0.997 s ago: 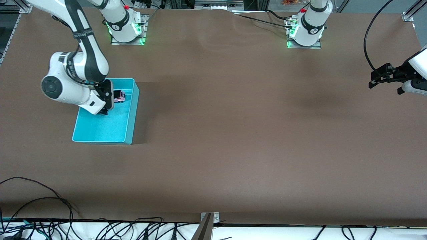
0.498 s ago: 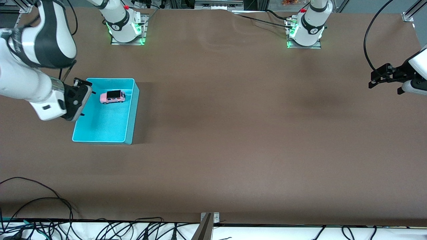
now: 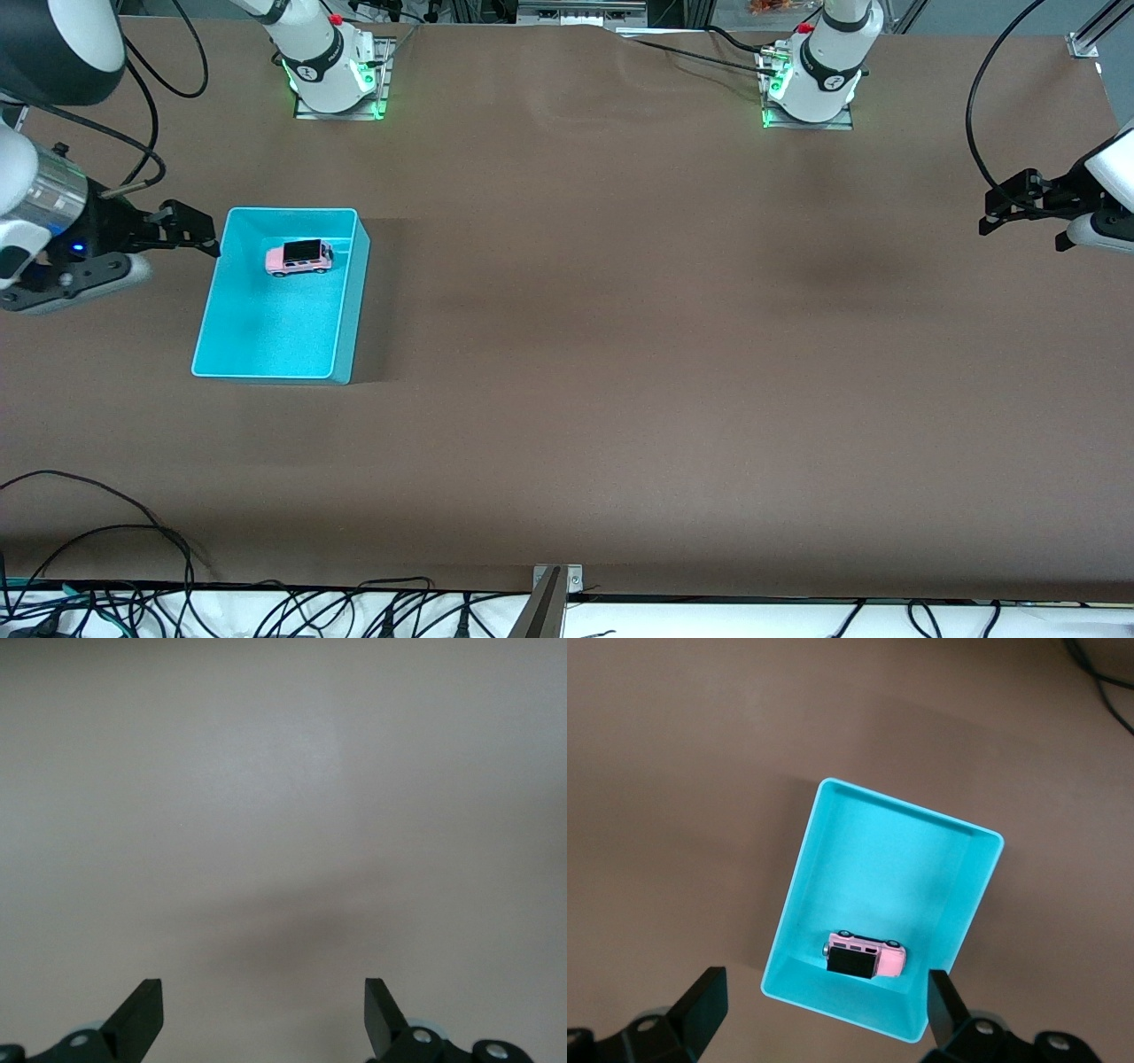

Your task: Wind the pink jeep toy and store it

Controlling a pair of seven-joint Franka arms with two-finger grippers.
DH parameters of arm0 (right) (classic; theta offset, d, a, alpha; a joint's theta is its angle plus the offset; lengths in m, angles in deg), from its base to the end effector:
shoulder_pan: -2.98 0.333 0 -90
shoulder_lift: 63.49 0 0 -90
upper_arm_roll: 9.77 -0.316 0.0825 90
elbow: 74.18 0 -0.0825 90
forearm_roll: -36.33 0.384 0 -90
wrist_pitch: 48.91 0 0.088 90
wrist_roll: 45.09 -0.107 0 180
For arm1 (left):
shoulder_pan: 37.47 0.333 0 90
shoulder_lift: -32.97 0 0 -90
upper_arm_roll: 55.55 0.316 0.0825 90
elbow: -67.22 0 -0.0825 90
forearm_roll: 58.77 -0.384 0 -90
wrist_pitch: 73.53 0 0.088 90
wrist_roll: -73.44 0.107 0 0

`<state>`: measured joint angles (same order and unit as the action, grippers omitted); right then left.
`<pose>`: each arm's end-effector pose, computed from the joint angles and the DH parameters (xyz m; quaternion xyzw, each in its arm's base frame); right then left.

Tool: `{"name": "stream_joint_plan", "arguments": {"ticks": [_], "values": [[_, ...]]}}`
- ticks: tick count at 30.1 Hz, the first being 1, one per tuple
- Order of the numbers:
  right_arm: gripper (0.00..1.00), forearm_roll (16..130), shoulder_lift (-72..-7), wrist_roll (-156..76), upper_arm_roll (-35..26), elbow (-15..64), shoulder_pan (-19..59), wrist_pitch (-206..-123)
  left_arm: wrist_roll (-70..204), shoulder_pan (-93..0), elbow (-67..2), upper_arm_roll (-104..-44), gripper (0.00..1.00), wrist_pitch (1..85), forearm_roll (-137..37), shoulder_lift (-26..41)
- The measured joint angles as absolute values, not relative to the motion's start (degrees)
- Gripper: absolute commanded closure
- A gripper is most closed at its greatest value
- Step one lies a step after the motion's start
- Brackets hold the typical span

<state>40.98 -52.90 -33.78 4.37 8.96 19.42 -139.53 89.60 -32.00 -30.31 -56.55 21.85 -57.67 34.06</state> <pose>0.6070 0.0464 0.5772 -0.9925 -0.1185 0.0229 0.0199 0.5518 0.0412 0.5808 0.9948 -0.1008 -0.0074 0.0109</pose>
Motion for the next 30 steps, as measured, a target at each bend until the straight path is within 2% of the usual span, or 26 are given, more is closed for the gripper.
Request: {"name": "stream_joint_plan", "arguments": {"ticks": [9, 16, 27, 30], "values": [[0.0, 40.7, -53.1, -36.4, 6.3, 6.4, 19.1, -137.6, 89.6, -32.0, -30.3, -56.5, 0.0, 21.9, -57.7, 34.1], [0.0, 38.2, -56.3, -37.3, 6.6, 7.1, 19.0, -133.8, 89.6, -32.0, -30.3, -56.5, 0.0, 21.8, -57.7, 34.1], [0.0, 36.1, -69.1, -39.6, 6.6, 21.2, 19.0, -135.5, 89.6, -32.0, -30.3, -56.5, 0.0, 21.9, -57.7, 34.0], [0.0, 35.8, -70.8, -40.1, 6.6, 23.3, 19.0, -136.3, 89.6, -32.0, -30.3, -56.5, 0.0, 21.8, -57.7, 34.0]]}}
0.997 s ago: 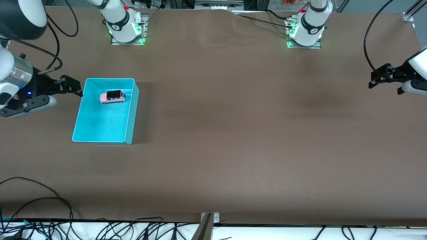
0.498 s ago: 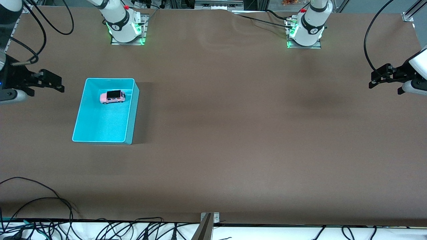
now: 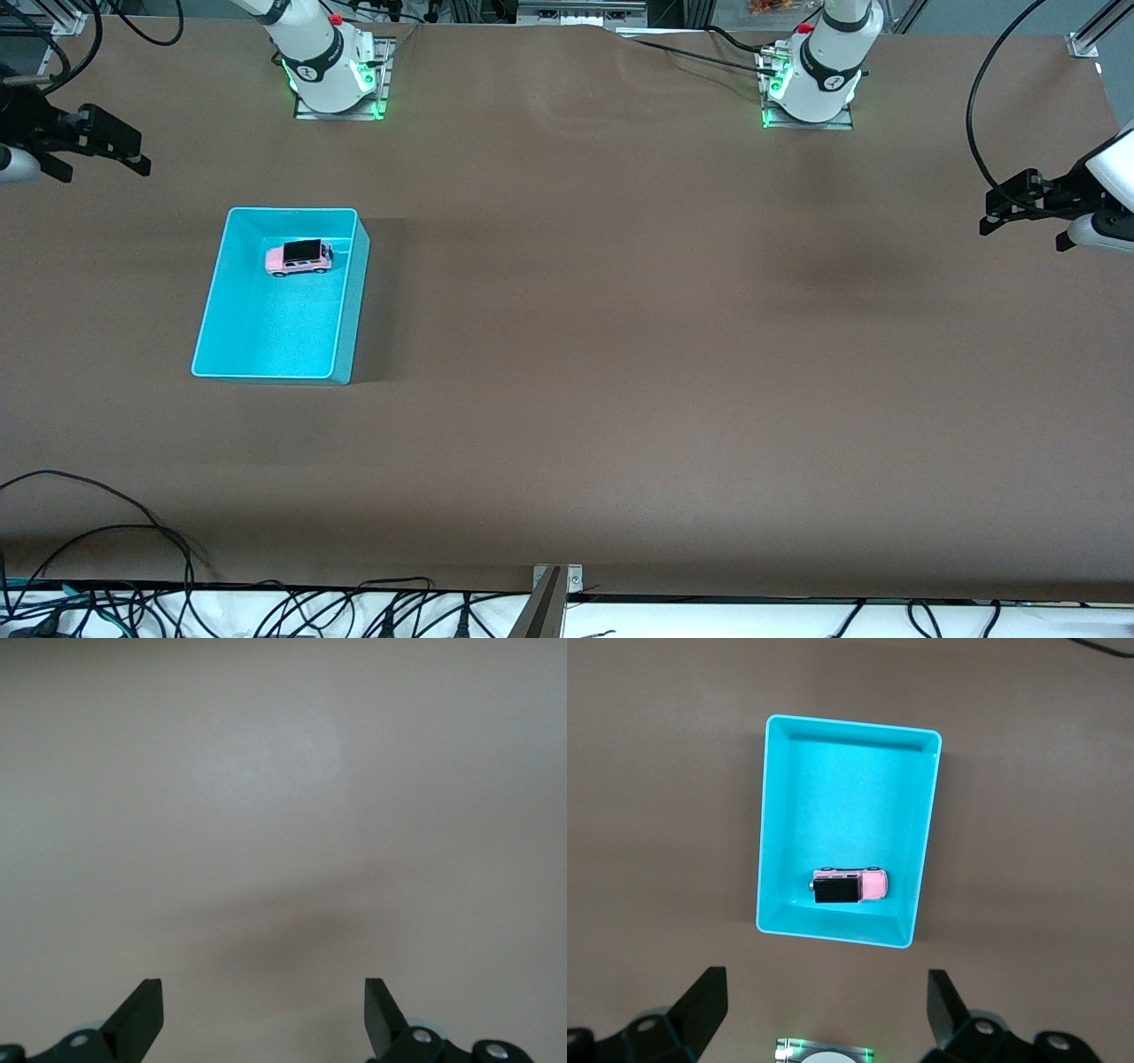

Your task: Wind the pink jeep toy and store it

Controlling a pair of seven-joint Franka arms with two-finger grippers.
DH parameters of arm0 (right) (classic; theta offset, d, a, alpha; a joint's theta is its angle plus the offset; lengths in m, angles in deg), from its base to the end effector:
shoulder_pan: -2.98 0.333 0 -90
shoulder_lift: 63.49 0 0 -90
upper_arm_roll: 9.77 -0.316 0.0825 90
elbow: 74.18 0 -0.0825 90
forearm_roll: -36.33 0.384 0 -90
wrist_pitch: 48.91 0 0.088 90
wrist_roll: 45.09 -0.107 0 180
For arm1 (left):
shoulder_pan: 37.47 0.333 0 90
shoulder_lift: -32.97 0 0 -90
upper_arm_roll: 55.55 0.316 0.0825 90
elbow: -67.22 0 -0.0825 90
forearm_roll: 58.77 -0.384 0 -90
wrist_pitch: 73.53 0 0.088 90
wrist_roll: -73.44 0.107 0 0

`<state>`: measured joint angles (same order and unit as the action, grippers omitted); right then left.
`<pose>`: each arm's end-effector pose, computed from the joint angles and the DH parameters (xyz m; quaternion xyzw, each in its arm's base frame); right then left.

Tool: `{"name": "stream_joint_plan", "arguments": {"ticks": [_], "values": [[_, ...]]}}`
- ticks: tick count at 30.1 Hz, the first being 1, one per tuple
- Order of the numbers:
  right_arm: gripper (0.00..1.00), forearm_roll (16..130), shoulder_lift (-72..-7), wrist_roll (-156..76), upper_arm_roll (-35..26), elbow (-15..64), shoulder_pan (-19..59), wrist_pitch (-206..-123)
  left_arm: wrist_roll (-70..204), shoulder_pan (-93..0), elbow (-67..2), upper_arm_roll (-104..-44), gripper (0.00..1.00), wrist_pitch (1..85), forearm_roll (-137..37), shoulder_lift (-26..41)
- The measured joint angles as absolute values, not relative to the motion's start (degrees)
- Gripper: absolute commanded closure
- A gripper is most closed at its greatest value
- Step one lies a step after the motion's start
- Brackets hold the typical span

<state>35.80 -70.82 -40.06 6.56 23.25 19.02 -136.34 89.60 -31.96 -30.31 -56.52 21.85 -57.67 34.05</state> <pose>0.5100 -0.0130 0.6250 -0.9987 -0.0428 0.0252 0.0145 0.5518 0.0418 0.5807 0.9949 -0.1002 -0.0075 0.0109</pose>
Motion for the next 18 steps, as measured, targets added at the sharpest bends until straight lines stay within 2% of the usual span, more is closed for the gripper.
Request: {"name": "stream_joint_plan", "arguments": {"ticks": [7, 18], "values": [[0.0, 35.2, -69.6, -40.3, 6.3, 23.2, 19.4, -139.0, 89.6, -32.0, -30.3, -56.5, 0.0, 21.8, -57.7, 34.0], [0.0, 35.2, -63.7, -40.3, 6.3, 18.6, 19.6, -140.0, 89.6, -32.0, -30.3, -56.5, 0.0, 21.8, -57.7, 34.0]]}}
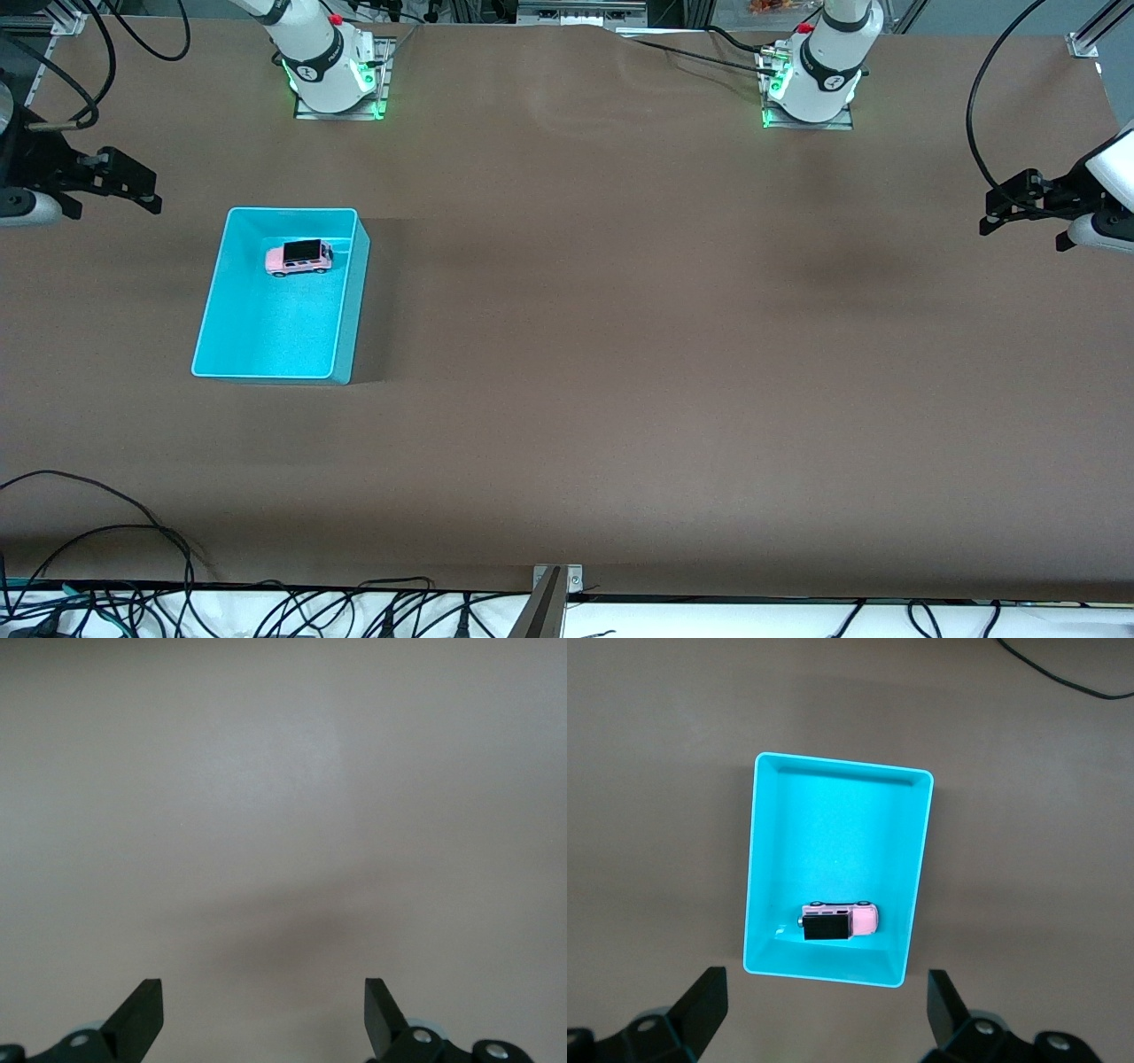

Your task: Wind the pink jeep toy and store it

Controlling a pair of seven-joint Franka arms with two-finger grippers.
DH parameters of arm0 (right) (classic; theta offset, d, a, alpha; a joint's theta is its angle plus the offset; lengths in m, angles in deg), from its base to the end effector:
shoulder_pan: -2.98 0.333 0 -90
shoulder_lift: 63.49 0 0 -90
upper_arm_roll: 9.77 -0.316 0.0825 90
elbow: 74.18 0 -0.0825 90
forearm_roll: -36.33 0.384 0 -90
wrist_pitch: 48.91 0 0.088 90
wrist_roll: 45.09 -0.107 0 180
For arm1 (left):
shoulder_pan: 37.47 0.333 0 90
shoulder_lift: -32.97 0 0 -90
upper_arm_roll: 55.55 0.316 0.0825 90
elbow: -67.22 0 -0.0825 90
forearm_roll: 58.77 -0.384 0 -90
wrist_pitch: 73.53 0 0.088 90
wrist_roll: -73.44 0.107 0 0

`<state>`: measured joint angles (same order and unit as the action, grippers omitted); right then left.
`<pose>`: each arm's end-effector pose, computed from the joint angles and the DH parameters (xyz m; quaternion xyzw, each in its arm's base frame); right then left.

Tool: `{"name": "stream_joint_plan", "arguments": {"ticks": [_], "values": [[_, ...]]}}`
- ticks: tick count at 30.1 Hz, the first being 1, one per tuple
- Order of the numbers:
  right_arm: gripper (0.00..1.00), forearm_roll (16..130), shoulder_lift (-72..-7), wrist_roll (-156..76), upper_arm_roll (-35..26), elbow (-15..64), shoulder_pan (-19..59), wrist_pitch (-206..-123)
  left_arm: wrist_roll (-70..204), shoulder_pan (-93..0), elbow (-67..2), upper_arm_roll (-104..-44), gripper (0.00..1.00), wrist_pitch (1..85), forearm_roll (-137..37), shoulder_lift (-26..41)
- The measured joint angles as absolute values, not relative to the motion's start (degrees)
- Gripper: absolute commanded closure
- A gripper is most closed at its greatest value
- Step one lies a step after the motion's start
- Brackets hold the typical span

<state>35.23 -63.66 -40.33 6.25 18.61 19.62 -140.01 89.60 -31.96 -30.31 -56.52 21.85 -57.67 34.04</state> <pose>0.5541 0.0038 0.6048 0.9988 0.0472 -0.0136 0.0087 0.5518 0.0418 0.5806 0.9949 -0.1002 -0.0076 0.0109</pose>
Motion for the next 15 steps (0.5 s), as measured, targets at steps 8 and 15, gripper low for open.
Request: {"name": "stream_joint_plan", "arguments": {"ticks": [8, 15], "values": [[0.0, 35.2, -63.3, -40.3, 6.3, 18.0, 19.6, -139.8, 89.6, -32.0, -30.3, -56.5, 0.0, 21.8, -57.7, 34.0], [0.0, 35.2, -63.3, -40.3, 6.3, 17.9, 19.6, -139.7, 89.6, -32.0, -30.3, -56.5, 0.0, 21.8, -57.7, 34.0]]}}
